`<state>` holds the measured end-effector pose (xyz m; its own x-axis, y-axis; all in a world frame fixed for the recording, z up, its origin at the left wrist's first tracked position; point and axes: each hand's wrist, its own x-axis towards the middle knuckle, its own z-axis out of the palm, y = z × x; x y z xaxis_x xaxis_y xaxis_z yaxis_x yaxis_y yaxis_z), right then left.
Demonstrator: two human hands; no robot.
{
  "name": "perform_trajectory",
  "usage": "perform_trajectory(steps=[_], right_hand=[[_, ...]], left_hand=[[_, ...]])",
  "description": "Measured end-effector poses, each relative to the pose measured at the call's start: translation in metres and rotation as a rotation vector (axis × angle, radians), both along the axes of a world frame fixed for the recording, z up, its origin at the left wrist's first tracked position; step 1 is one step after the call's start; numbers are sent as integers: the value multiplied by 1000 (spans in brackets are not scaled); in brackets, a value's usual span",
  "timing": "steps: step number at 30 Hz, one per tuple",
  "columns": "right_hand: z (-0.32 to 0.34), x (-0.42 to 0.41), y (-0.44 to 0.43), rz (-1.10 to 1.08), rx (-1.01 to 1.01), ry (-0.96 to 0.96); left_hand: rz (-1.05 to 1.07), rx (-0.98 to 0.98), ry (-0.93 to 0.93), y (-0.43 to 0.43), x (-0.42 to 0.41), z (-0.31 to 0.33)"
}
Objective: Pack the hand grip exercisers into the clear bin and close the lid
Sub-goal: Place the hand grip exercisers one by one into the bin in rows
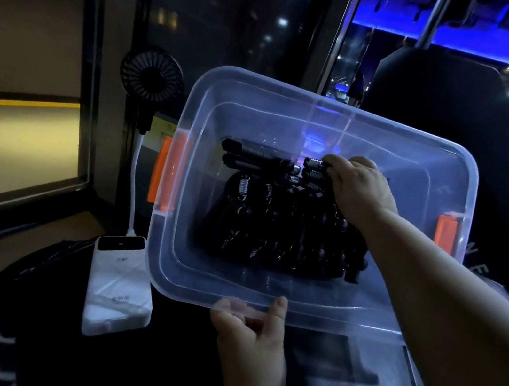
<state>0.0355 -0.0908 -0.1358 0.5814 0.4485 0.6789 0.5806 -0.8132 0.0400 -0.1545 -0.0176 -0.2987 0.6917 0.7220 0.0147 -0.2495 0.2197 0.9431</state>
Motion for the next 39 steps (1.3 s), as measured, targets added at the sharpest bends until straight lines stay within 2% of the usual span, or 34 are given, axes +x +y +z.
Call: perform_trajectory(steps=[7, 16, 19, 27, 32, 35, 39], right_hand=[[-5, 7, 6, -7, 155, 67], [-8, 5, 4, 13, 234, 66], [-7, -5, -3, 54, 323, 55], [-34, -61, -68, 120, 404, -136], [-70, -94, -142, 50, 480, -276], [-86, -100, -183, -67, 564, -146], [-107, -96, -230, -405, 473, 190]], left_hand=[[18, 29, -19, 1, 0, -1], [21, 27, -22, 0, -1, -2], [26, 32, -28, -1, -2, 0], [71, 16, 10, 0, -1, 0], [101, 30, 10, 0, 0, 0], [102, 32, -5, 0, 1, 0], [94, 15, -29, -1, 1, 0]])
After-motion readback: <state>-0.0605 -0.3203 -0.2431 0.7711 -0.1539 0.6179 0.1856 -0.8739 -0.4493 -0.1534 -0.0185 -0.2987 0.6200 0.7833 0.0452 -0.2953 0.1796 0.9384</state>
